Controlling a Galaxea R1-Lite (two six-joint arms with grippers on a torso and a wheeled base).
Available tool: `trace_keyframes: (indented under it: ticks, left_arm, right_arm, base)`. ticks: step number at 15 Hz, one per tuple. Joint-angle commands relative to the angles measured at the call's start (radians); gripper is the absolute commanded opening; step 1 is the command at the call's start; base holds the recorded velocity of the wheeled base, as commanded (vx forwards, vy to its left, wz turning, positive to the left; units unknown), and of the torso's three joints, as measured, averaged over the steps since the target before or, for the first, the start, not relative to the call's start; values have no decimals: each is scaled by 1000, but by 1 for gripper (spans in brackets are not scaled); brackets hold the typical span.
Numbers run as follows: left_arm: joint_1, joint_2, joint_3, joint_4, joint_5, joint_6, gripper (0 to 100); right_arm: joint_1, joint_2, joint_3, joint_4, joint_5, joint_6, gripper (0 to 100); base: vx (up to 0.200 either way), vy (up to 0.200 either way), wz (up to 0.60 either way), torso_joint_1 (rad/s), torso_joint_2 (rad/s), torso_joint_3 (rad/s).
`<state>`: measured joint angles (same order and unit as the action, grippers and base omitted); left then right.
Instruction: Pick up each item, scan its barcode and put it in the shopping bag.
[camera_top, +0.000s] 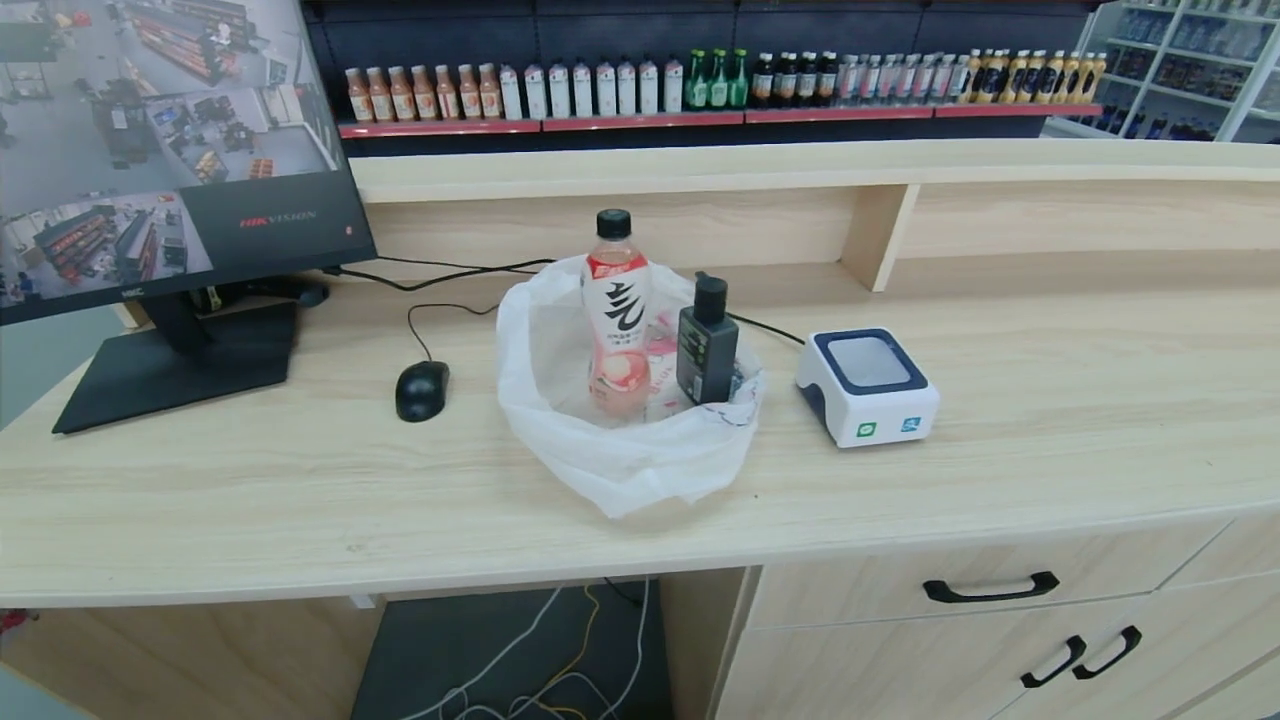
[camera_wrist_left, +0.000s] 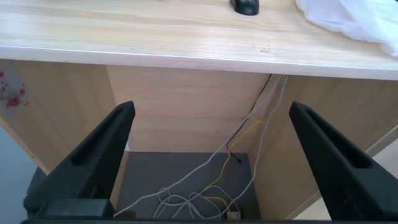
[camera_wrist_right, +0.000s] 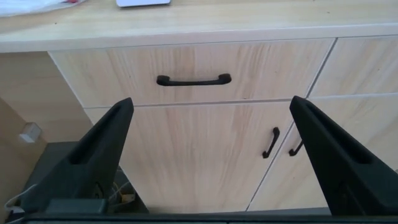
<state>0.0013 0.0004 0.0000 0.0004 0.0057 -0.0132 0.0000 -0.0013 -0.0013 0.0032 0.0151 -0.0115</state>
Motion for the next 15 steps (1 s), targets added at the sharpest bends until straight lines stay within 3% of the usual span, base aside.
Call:
trace_keyframes:
  ticks: [1,13,15]
  left_arm:
    - [0,0,0,0,0,-1,100]
    - [0,0,0,0,0,1,100]
    - [0,0,0,0,0,-1,100]
  right_arm:
    - [0,1,0,0,0,-1,100]
    - [0,1,0,0,-1,1,100]
    - [0,1,0,0,-1,-1,100]
  base:
    - [0,-200,0,2,2,-7]
    - [0,-200,0,3,4,2]
    - [0,0,0,0,0,0]
